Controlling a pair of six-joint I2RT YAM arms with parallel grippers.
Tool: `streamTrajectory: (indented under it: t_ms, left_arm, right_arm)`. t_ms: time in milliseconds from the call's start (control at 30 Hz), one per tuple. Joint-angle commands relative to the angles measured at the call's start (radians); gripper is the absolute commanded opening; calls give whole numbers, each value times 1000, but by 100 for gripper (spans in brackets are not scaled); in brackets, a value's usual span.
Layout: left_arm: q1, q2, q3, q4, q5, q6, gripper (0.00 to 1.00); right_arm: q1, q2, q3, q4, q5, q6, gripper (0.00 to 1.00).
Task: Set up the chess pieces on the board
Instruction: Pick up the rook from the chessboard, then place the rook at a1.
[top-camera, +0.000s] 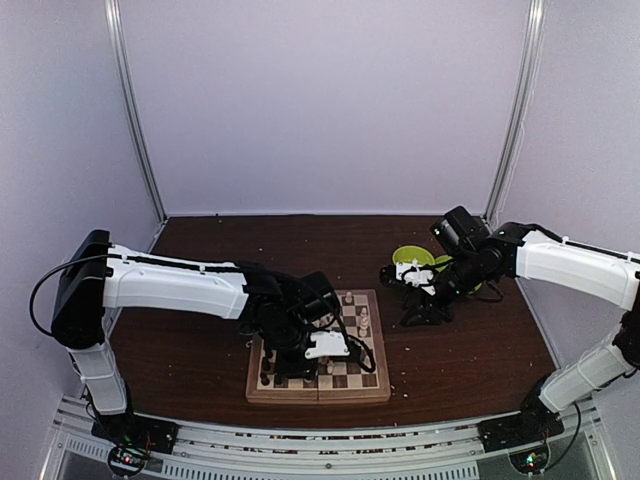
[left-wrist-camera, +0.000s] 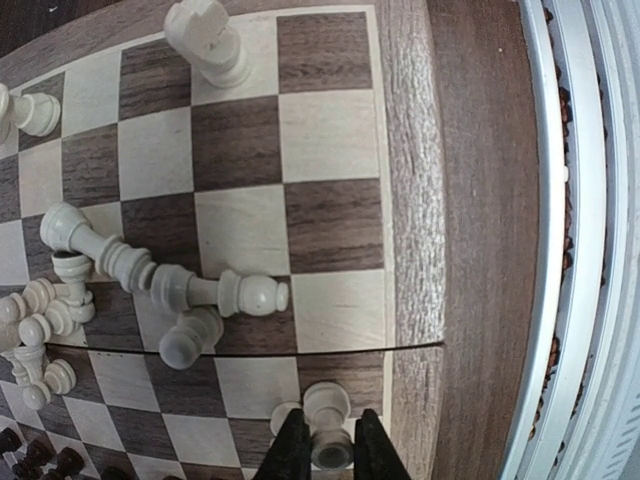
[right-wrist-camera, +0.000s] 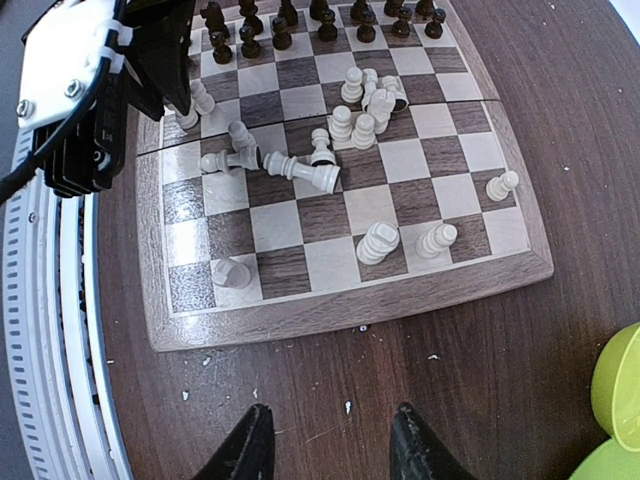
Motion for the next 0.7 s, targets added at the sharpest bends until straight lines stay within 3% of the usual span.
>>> streamTrajectory:
  t_ms: [0,367,667]
  left_arm:
    - [-6,17,34,-22,3,15,11]
    - [-6,2,114,43,114,-10,7]
    - [-40,84,240,78,136,15,8]
  right_arm:
    - [3,6,-8,-10,10,-4,40]
    - [3,-1,-11,-9,15,-5,40]
    - [-30,-20,-9,-6,18,2,39]
